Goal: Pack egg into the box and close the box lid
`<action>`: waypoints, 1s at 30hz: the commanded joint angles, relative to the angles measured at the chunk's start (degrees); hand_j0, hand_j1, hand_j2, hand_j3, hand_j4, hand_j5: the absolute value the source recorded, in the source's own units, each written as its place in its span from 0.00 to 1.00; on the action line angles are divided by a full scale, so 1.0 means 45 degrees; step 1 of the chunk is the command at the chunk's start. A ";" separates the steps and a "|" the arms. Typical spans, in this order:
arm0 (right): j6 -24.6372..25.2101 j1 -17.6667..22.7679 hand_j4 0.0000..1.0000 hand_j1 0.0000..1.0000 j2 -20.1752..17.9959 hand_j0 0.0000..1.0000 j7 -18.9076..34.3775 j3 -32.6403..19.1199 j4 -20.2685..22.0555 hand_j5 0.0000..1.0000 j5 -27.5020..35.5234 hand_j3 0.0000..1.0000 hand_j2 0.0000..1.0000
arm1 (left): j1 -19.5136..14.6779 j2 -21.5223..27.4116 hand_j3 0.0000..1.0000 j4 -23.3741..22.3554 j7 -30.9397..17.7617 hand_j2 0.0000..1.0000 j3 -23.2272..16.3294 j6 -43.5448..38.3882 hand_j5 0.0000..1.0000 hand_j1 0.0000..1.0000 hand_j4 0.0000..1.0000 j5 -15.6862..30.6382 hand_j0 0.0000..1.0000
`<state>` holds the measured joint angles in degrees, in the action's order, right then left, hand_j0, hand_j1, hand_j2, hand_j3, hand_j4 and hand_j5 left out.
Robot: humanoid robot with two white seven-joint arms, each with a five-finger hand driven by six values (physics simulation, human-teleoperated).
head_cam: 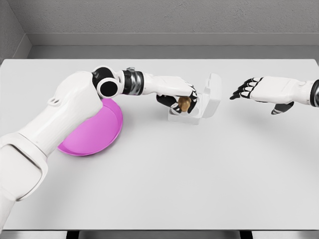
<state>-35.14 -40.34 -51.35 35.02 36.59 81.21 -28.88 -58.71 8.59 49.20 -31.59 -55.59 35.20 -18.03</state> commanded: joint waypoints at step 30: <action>0.0031 0.0000 1.00 1.00 -0.0034 1.00 -0.0005 0.0012 0.0059 1.00 0.0050 1.00 1.00 | -0.0020 -0.0288 0.70 -0.0737 0.0009 0.70 0.0067 -0.0044 0.70 0.70 0.70 0.0080 0.70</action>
<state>-35.14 -40.34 -51.44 35.02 36.68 81.47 -28.87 -58.80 7.30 45.86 -31.57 -55.42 35.18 -18.09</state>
